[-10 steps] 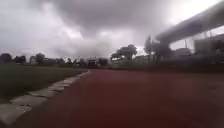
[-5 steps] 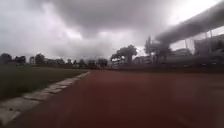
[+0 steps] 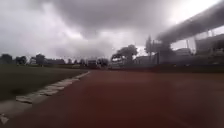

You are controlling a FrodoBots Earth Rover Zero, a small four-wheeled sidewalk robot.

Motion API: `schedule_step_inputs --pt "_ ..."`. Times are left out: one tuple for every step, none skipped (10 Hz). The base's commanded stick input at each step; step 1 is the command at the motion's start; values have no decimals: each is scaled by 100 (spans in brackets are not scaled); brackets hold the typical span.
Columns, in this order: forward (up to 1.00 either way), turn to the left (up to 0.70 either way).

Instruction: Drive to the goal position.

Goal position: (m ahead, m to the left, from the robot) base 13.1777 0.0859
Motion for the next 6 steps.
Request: schedule_step_inputs --pt "50 0" --pt "50 0" --pt "50 0" --pt "50 0" --pt "50 0" --pt "50 0"
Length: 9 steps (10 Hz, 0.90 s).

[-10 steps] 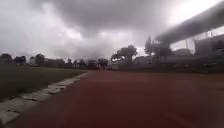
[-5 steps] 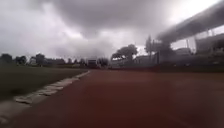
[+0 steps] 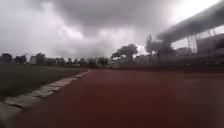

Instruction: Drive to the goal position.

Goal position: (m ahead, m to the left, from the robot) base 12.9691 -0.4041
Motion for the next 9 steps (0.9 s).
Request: schedule_step_inputs --pt "50 0" --pt "50 0" --pt "50 0" --pt "50 0" --pt "50 0" --pt "50 0" --pt "50 0" --pt "50 0" --pt "50 0"
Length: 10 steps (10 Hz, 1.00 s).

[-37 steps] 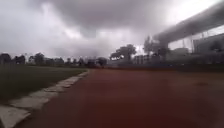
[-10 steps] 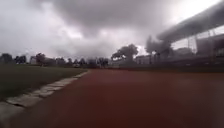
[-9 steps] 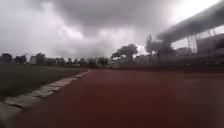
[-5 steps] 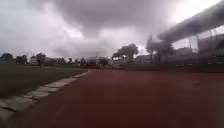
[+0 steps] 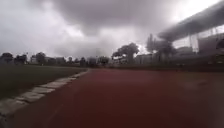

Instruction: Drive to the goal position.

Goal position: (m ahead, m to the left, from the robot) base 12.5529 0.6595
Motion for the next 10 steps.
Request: schedule_step_inputs --pt "50 0" --pt "50 0" --pt "50 0" --pt "50 0" --pt "50 0" --pt "50 0" --pt "50 0" --pt "50 0" --pt "50 0" --pt "50 0"
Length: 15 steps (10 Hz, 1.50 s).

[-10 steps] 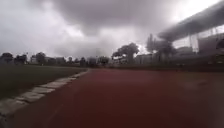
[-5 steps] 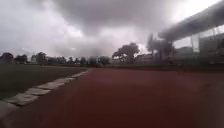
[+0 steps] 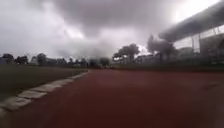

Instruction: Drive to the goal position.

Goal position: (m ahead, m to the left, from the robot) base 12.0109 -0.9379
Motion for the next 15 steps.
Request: schedule_step_inputs --pt "50 0" --pt "50 0" --pt "50 0" --pt "50 0" --pt "50 0" --pt "50 0" --pt "50 0" --pt "50 0" --pt "50 0" --pt "50 0" --pt "50 0" --pt "50 0" --pt "50 0" --pt "50 0" --pt "50 0"
